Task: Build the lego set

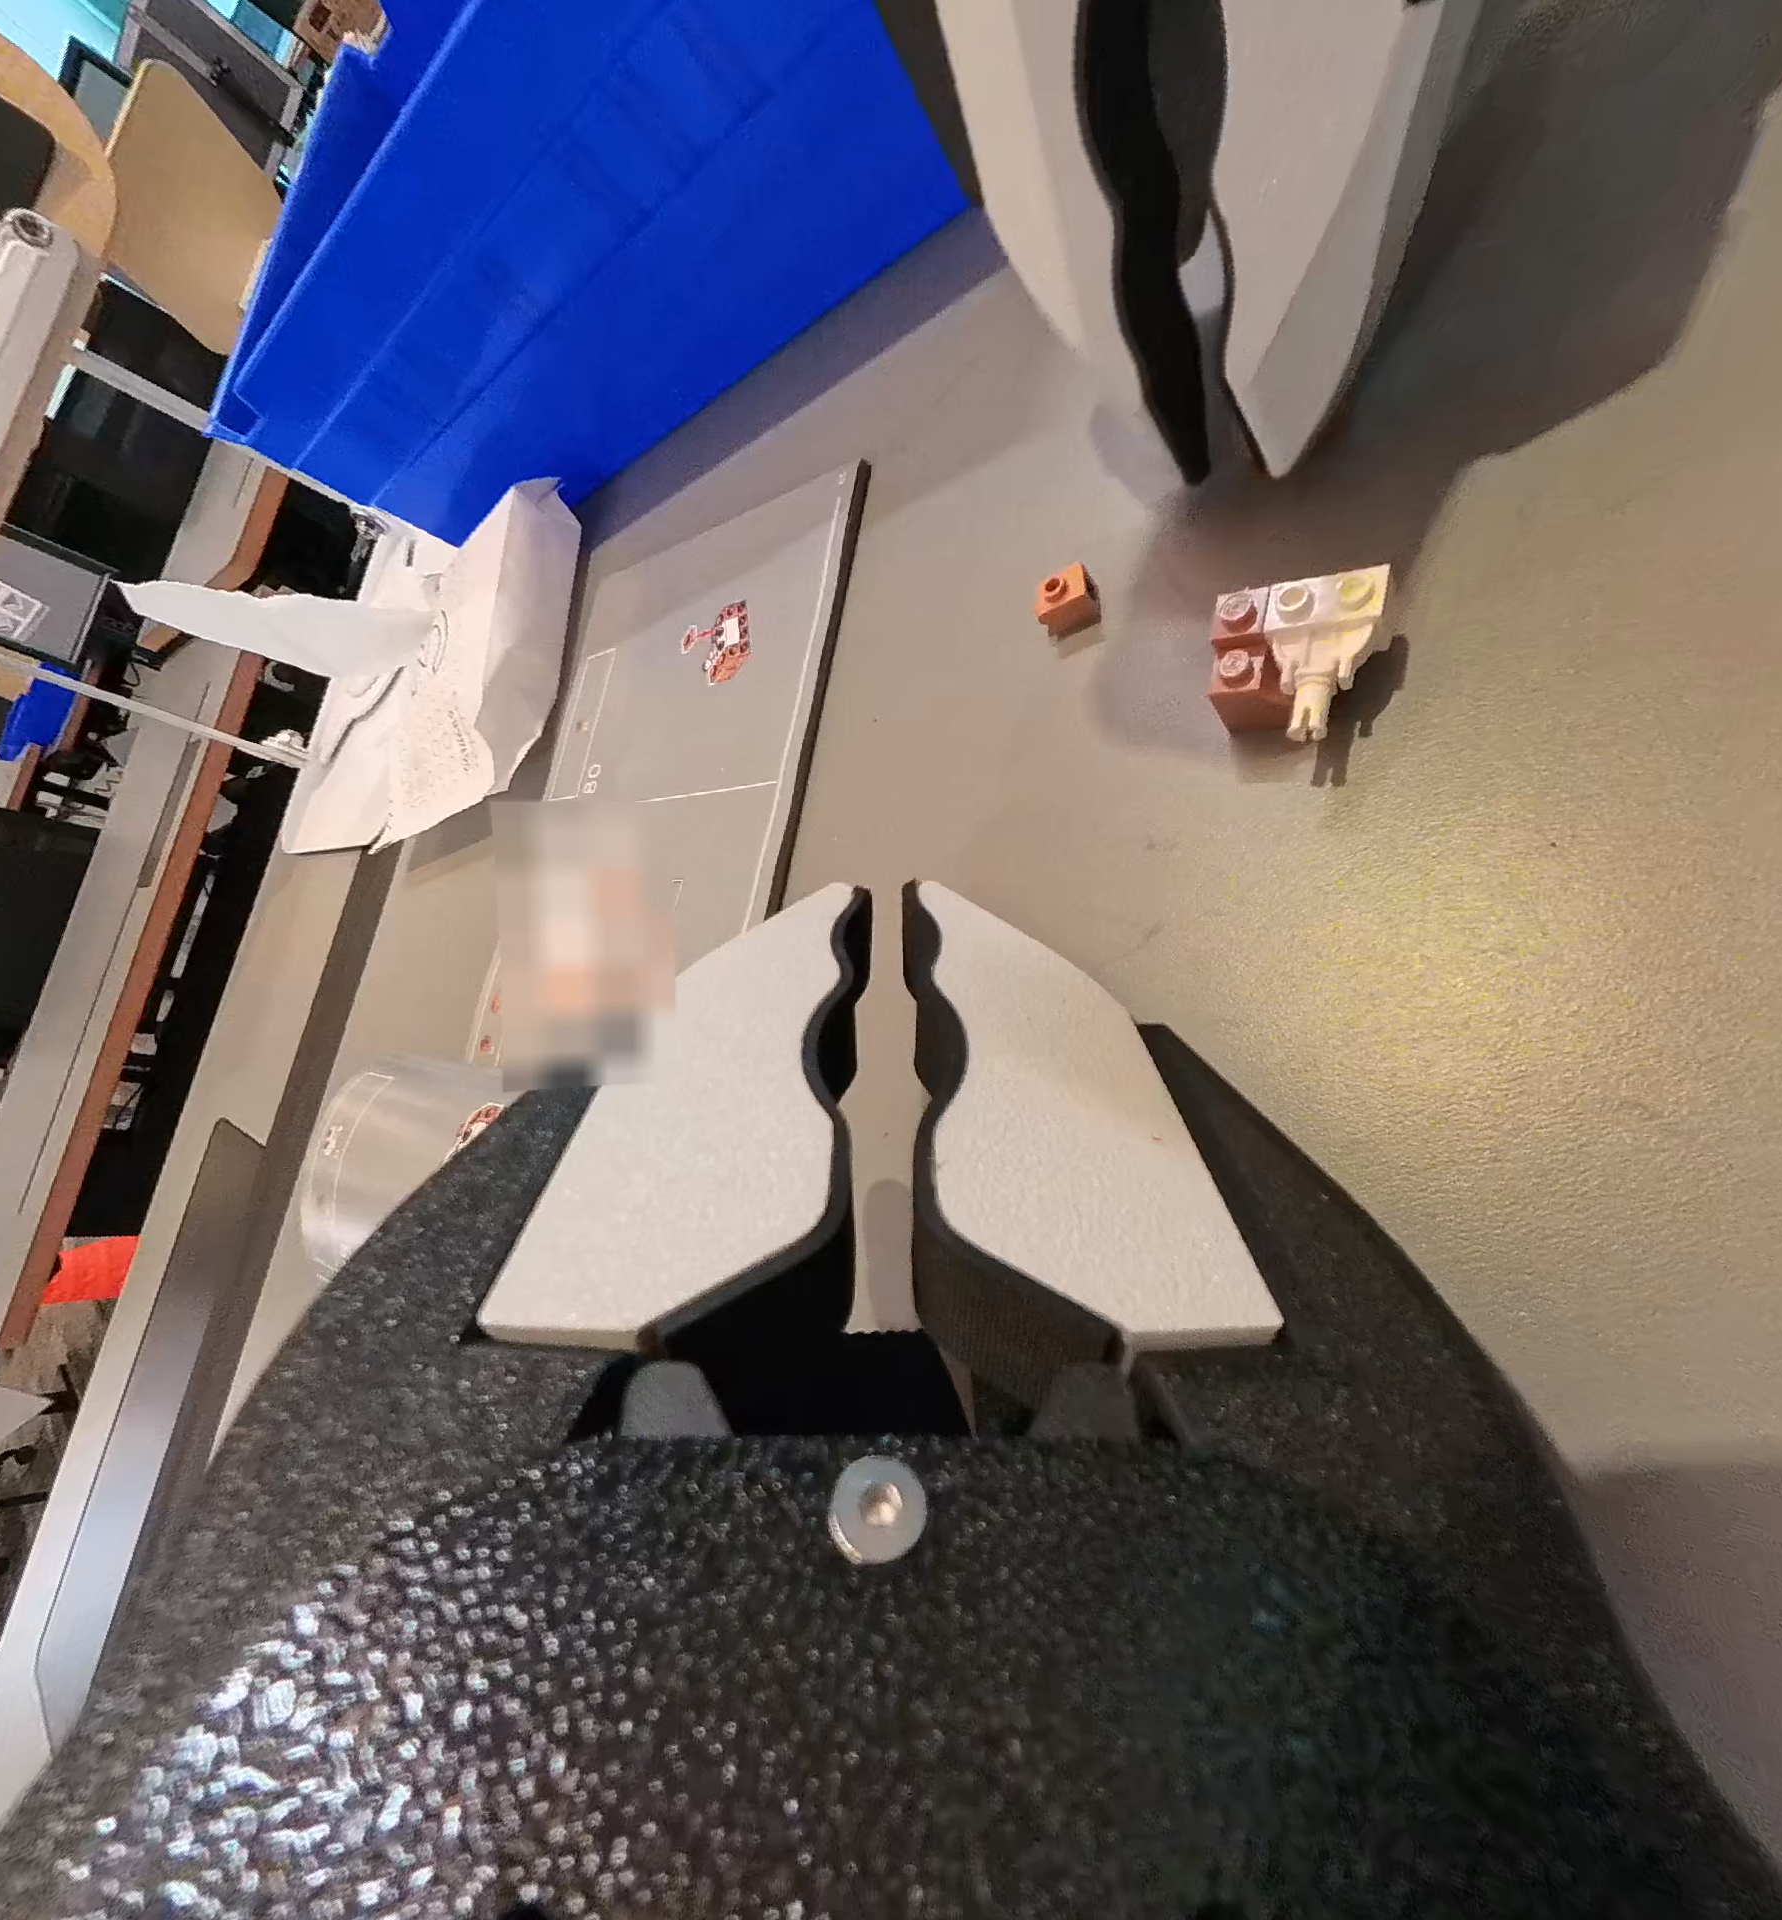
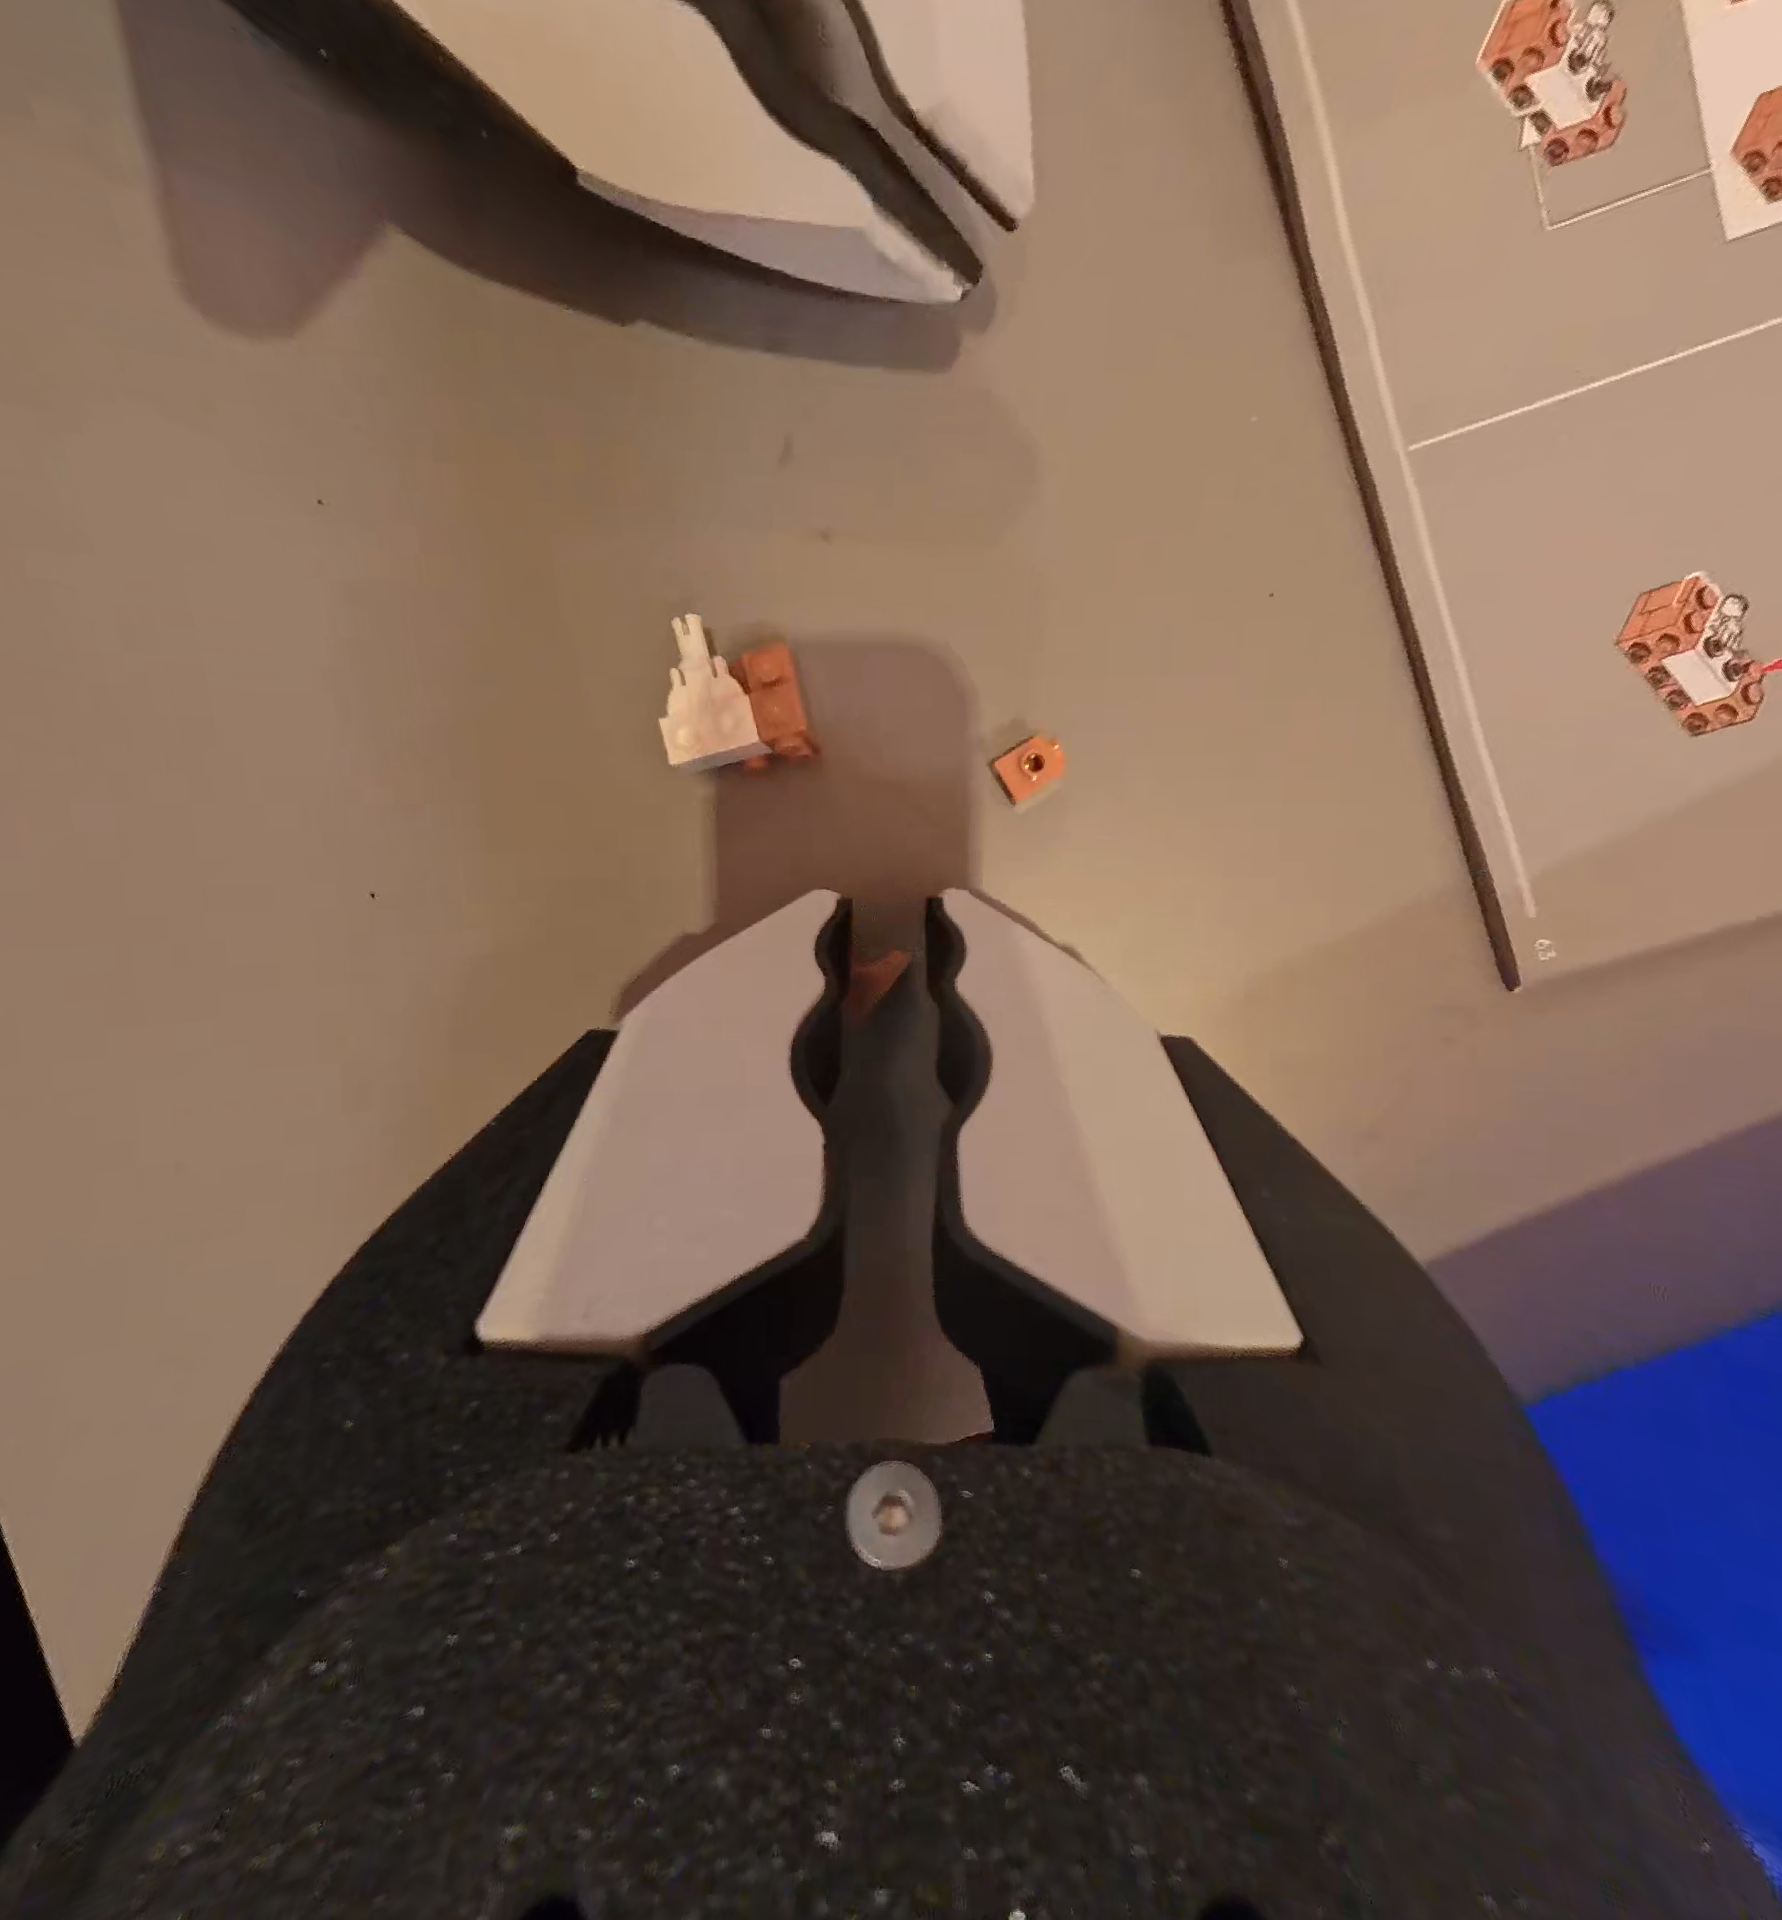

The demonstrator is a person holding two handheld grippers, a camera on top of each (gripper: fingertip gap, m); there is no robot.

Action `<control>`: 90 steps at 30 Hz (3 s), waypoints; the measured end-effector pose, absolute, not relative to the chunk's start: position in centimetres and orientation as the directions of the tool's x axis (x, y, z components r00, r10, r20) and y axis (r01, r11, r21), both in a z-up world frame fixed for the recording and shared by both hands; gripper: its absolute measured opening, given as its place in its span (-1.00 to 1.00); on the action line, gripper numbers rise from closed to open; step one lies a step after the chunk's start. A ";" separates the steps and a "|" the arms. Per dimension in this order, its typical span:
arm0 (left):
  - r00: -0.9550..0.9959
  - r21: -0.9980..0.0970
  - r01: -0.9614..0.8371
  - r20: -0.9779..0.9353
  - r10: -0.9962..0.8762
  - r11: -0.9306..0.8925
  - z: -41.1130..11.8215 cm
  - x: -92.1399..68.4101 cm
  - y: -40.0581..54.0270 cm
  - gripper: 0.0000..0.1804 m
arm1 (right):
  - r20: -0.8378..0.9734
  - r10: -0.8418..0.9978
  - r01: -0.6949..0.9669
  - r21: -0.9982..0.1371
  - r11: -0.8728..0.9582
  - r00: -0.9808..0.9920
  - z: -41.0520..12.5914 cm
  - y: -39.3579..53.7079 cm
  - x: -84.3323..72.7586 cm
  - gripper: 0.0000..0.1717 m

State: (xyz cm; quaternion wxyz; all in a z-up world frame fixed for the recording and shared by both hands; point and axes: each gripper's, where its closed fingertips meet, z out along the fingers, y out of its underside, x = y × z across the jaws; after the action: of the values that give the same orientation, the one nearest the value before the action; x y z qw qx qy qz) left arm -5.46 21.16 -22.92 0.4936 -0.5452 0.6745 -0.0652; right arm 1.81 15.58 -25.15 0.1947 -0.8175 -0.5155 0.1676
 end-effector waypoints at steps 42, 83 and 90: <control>0.150 -0.654 -0.690 -0.548 -0.823 0.310 -23.6 -6.9 23.3 -0.95 | 0.093 0.695 0.629 -0.524 -0.574 0.713 -16.9 31.3 23.9 -0.68; 0.127 -0.632 -0.704 -0.562 -0.817 0.325 -23.8 -7.1 23.1 -0.95 | 0.184 0.690 0.700 -0.371 -0.611 0.700 -18.8 30.6 27.1 -0.72; 0.127 -0.631 -0.704 -0.563 -0.817 0.326 -23.8 -7.1 23.1 -0.96 | 0.185 0.695 0.705 -0.362 -0.609 0.695 -18.9 30.5 27.2 -0.73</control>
State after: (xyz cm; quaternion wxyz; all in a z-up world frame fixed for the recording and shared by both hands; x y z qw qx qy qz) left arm -7.10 23.12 -23.78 0.4792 -0.5777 0.6582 -0.0586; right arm 27.21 30.51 -18.93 0.2076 -0.8969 -0.3902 -0.0129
